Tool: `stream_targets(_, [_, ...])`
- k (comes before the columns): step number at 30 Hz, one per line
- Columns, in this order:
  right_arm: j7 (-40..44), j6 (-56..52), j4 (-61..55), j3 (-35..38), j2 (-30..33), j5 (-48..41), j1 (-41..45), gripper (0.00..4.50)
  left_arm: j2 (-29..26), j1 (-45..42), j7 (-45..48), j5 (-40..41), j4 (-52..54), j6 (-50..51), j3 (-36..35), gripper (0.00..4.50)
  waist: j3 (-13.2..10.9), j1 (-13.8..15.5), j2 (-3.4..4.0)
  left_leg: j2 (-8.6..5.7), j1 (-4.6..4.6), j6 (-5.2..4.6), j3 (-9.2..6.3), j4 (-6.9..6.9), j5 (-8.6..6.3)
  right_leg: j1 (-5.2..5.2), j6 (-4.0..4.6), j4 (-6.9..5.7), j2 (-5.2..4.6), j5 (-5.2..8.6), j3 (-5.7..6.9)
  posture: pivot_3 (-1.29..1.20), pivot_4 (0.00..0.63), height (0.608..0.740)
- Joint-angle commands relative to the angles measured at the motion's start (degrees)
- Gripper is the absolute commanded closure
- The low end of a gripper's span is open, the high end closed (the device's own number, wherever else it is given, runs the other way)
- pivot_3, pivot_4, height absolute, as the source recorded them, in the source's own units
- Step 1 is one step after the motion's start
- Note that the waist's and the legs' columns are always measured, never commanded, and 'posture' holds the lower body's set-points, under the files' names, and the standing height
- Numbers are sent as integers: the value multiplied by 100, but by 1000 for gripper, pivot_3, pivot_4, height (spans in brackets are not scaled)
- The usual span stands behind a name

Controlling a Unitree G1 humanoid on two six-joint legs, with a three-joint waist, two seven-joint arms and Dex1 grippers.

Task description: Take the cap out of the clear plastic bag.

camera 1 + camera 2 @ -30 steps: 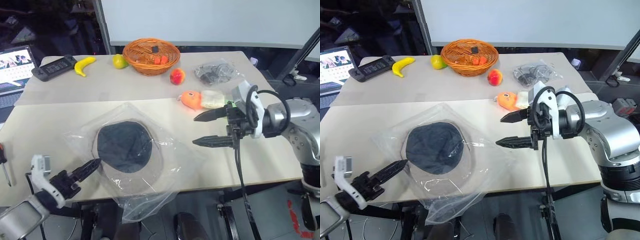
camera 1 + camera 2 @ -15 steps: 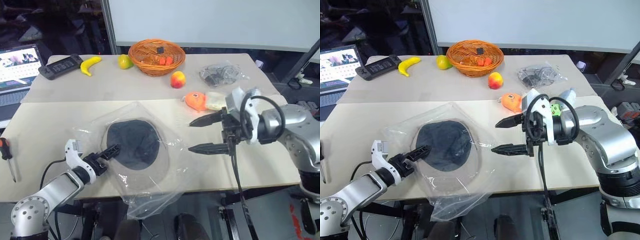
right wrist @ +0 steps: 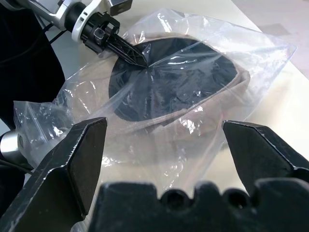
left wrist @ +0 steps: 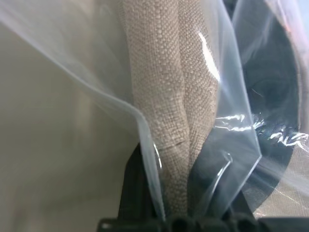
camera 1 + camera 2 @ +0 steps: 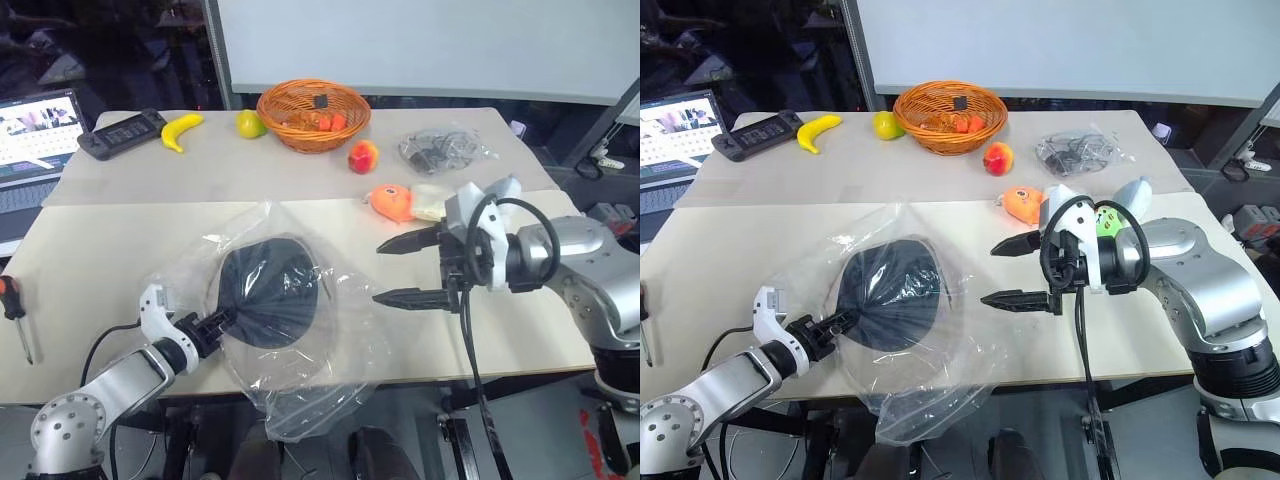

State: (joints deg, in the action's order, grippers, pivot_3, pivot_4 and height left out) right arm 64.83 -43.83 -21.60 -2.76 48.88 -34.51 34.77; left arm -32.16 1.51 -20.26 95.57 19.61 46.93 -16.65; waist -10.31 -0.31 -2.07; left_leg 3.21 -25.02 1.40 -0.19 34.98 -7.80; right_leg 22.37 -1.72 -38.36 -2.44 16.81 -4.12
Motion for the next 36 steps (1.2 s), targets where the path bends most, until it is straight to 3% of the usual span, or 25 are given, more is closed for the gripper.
stream_targets(1, [-81,163,-59,58,-32,44,8,0,-267,-798,418,-374,-719,-61,-150,4438,0,19,-1,0,0,1,-1,0,1,0,0,0,1,0,2,0,150,740])
stream_targets(6, [-126,198,-31,-15,-89,90,-12,0,-771,-2139,1338,-1344,-2216,196,9,4438,0,13,-3,-8,-4,2,-4,-3,1,0,-7,13,-1,0,2,0,150,740])
stream_targets(9, [-151,209,-31,-56,-134,92,-20,0,-1012,-3358,2382,-2632,-3728,151,609,4438,-2,35,-5,-13,-15,1,-13,-6,1,3,-14,24,-1,-2,9,0,150,740])
stream_targets(15, [-188,207,-12,-79,-191,90,-18,0,-796,-4825,4092,-4852,-6247,-710,1510,4438,-2,20,-5,-24,-27,1,-15,-7,1,2,-27,37,-14,-4,11,0,150,740])
stream_targets(20, [-219,202,-7,-99,-237,112,10,0,-555,-5539,4907,-6066,-7686,-1501,1665,2513,-2,2,-6,-24,-26,1,-16,-2,1,2,-28,30,-13,-4,13,0,150,740])
stream_targets(25, [-239,212,13,-129,-249,141,6,0,-746,-5747,5165,-6616,-7993,-1645,1363,551,-2,-44,-6,-23,-27,1,-16,-4,1,3,-29,29,-13,-4,12,0,150,740])
stream_targets(27, [-253,223,20,-146,-257,157,-2,0,-933,-5741,5185,-6645,-7873,-1538,1113,14,-3,-102,-7,-23,-27,1,-16,-3,1,3,-30,28,-13,-4,11,0,150,740])
stream_targets(32, [-275,177,43,-192,-293,174,8,0,-1417,-5488,4895,-6667,-6970,-1163,507,14,-6,-208,-13,-20,-33,1,-18,-7,1,13,-29,24,-12,-4,11,0,150,740])
stream_targets(36, [-274,159,69,-210,-325,160,53,0,-1468,-4895,4540,-6303,-5548,-584,-200,14,-6,-200,-13,-21,-36,1,-18,-4,1,15,-30,20,-16,-5,11,0,150,740])
